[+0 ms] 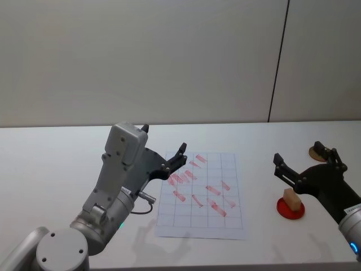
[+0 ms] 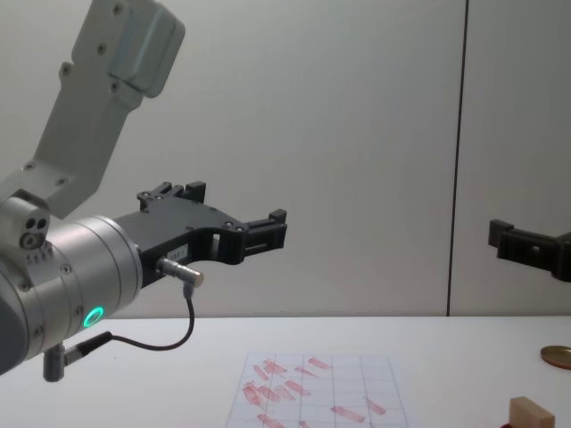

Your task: Use the one hand to pick up the stamp and affix it onto the A4 paper.

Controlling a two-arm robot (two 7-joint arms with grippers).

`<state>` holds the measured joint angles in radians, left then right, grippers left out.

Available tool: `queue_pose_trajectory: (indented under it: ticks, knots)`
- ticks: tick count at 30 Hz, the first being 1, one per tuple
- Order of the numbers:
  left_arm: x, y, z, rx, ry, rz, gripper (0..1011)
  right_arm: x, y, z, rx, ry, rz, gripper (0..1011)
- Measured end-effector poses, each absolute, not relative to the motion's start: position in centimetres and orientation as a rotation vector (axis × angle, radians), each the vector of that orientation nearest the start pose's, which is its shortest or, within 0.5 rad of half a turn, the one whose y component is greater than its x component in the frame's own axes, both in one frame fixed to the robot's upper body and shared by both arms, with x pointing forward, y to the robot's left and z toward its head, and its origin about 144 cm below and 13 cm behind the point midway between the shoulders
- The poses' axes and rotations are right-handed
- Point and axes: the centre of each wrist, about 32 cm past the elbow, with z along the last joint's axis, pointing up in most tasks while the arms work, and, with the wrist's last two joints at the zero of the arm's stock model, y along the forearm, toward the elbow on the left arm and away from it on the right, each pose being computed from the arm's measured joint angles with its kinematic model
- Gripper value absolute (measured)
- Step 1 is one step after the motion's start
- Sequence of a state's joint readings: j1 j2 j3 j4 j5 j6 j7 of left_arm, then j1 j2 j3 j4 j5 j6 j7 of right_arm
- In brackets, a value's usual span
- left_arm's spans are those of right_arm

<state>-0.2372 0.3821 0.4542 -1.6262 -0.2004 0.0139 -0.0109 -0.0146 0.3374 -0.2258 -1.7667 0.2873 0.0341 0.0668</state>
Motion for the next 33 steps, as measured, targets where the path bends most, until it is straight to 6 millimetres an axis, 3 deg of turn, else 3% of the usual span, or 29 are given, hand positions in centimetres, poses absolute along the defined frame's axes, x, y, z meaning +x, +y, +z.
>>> queue_pose_trajectory:
  ticks: [33]
  knots:
    - [49.2, 19.84, 120.44, 0.061, -0.268, 1.124, 993, 44.33, -23.71, 118.87, 0.026, -0.075, -1.23, 1001]
